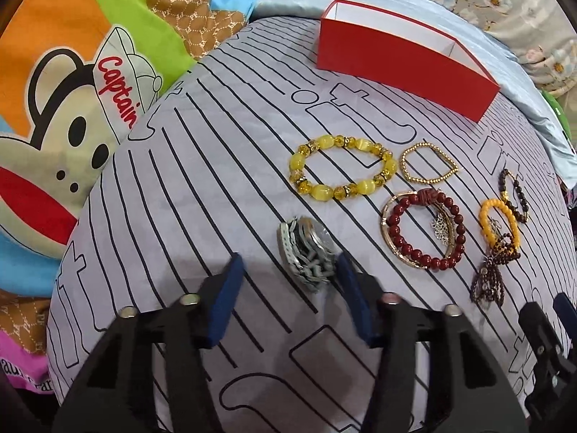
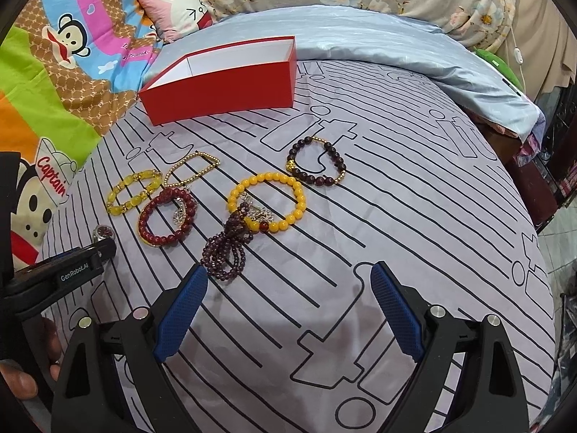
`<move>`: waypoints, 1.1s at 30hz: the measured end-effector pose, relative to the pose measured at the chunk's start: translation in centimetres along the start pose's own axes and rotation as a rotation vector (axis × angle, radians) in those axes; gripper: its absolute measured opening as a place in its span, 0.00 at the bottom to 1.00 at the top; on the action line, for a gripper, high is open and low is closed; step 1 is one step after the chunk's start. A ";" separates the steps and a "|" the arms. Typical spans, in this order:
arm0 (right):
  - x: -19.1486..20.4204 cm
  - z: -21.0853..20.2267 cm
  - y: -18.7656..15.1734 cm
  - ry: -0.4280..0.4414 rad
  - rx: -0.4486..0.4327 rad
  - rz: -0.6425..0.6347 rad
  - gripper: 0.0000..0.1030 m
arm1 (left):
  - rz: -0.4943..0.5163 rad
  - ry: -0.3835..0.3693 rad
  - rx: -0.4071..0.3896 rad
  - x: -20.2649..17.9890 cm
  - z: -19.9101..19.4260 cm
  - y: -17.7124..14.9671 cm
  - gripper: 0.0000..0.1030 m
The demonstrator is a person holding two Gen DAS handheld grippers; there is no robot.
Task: Organize jewelry
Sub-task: 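Grasp the silver ring with the left tool while the right tool grasps the dark bead strand, then carry the silver ring with the left tool while the right tool carries the bead strand into the red box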
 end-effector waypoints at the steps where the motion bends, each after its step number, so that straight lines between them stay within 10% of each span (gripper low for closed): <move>1: 0.1 0.0 0.0 0.006 0.000 -0.002 0.82 | 0.003 -0.008 -0.003 0.2 -0.1 0.0 0.33; 3: 0.3 -0.1 -0.1 0.011 -0.001 -0.005 0.80 | 0.004 -0.030 -0.004 0.3 -0.2 0.0 0.20; 21: 2.4 1.9 0.6 0.128 0.041 0.005 0.55 | 0.044 -0.084 -0.016 -0.4 -1.2 -0.1 0.17; 28: 3.2 3.2 0.4 0.149 0.078 -0.013 0.10 | 0.038 -0.094 -0.014 -0.2 -1.2 0.0 0.17; 33: 3.4 2.1 0.6 0.154 0.037 -0.032 0.05 | 0.037 -0.099 -0.021 0.0 -1.7 -0.1 0.17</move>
Point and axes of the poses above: each gripper's, at about its wrist camera, not at the fingertips, and z roughly the way its jaws point, x to its left, y to its top, the point moved 4 cm from there along z, roughly the way its jaws point, and after that the axes turned 2 degrees about z, right-handed, at the moved point
